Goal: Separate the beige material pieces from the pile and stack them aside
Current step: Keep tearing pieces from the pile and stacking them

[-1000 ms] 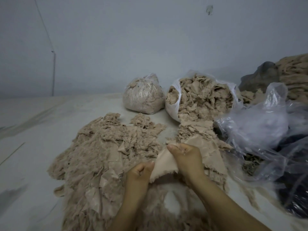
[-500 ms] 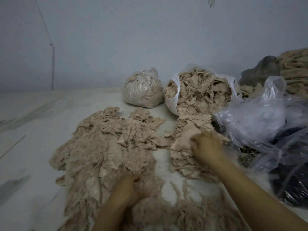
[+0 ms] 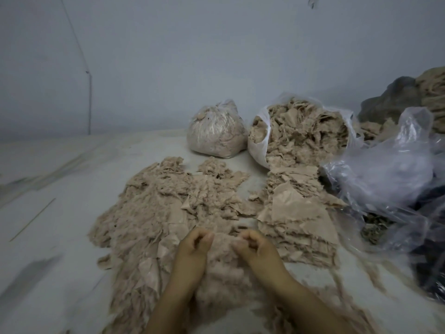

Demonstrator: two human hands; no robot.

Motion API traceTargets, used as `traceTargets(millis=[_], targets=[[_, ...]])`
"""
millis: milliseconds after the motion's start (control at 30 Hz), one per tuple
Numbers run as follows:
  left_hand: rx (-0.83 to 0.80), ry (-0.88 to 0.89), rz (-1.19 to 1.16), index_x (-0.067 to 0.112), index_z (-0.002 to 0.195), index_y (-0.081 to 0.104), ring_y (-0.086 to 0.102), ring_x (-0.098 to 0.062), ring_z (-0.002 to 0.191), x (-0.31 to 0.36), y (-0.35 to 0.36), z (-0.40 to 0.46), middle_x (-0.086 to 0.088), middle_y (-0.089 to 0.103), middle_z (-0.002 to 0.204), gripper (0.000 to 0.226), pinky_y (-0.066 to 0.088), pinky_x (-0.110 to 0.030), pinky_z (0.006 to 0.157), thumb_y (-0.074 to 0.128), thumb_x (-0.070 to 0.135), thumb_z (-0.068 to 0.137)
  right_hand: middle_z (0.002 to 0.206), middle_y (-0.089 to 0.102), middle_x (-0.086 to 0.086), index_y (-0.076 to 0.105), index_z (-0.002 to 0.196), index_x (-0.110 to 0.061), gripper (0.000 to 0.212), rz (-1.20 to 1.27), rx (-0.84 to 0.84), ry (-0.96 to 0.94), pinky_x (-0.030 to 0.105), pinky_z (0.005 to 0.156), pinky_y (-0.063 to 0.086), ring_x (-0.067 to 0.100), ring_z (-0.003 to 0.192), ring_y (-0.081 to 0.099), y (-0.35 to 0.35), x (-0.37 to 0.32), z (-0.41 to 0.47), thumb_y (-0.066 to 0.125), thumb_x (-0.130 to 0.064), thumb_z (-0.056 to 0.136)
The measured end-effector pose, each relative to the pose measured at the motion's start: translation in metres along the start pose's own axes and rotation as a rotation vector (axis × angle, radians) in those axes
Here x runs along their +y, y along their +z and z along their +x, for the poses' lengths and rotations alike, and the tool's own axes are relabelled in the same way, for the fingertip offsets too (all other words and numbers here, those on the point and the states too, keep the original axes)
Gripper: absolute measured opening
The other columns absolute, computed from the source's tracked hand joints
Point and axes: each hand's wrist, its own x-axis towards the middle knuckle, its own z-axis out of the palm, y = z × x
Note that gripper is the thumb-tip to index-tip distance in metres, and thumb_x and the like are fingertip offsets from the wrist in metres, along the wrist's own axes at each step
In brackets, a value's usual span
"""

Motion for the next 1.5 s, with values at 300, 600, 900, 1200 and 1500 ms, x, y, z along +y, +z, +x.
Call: traceTargets(millis=[300, 600, 900, 1200, 1500], targets=[[-0.033, -0.279, -0.088, 0.016, 0.061, 0.061, 0.059, -0.006, 0.057, -0.005, -0.013, 0.010, 0.005, 0.063, 0.062, 0.036, 0.045, -0.017, 0.054, 0.059, 0.037, 0.090, 0.076, 0.051, -0.003, 0.059, 0.087, -0.022, 0.005, 0.128, 0.268, 0.000, 0.021, 0.059, 0.038, 0.008, 0.064, 0.046, 0.016, -0.002, 0.020, 0.062, -0.022, 0.091], [-0.077, -0.448, -0.443, 0.003, 0.092, 0.069, 0.069, -0.036, 0.091, 0.000, -0.020, 0.034, -0.022, 0.071, 0.094, 0.027, 0.055, -0.051, 0.083, 0.054, 0.025, 0.095, 0.105, 0.050, -0.023, 0.049, 0.101, -0.042, 0.040, -0.286, -0.041, -0.243, 0.008, 0.085, 0.039, -0.008, 0.103, 0.048, 0.039, -0.004, 0.004, 0.073, -0.051, 0.070], [-0.038, -0.449, -0.675, 0.013, 0.087, 0.069, 0.073, -0.024, 0.073, 0.005, -0.014, 0.009, -0.011, 0.074, 0.079, 0.047, 0.056, -0.029, 0.054, 0.045, 0.053, 0.092, 0.083, 0.065, -0.016, 0.053, 0.092, -0.023, 0.011, 0.076, 0.028, -0.095, 0.017, 0.073, 0.048, 0.003, 0.080, 0.061, 0.039, -0.006, -0.013, 0.063, -0.028, 0.090], [-0.026, -0.391, -0.662, 0.008, 0.098, 0.064, 0.069, -0.020, 0.065, 0.015, 0.024, -0.015, -0.011, 0.072, 0.077, 0.027, 0.056, -0.030, 0.055, 0.056, 0.033, 0.091, 0.078, 0.064, -0.006, 0.059, 0.092, -0.022, 0.027, -0.084, 0.251, -0.067, 0.023, 0.065, 0.045, 0.007, 0.067, 0.057, 0.012, -0.002, -0.033, 0.043, 0.000, 0.094], [0.177, -0.008, 0.360, 0.019, 0.086, 0.064, 0.053, -0.019, 0.092, 0.000, 0.018, -0.009, -0.002, 0.060, 0.096, 0.036, 0.038, -0.030, 0.074, 0.043, 0.047, 0.094, 0.055, 0.029, -0.002, 0.031, 0.060, -0.017, 0.040, -0.192, 0.213, -0.008, 0.030, 0.053, 0.022, 0.010, 0.051, 0.028, -0.014, 0.000, -0.022, 0.052, -0.014, 0.094]])
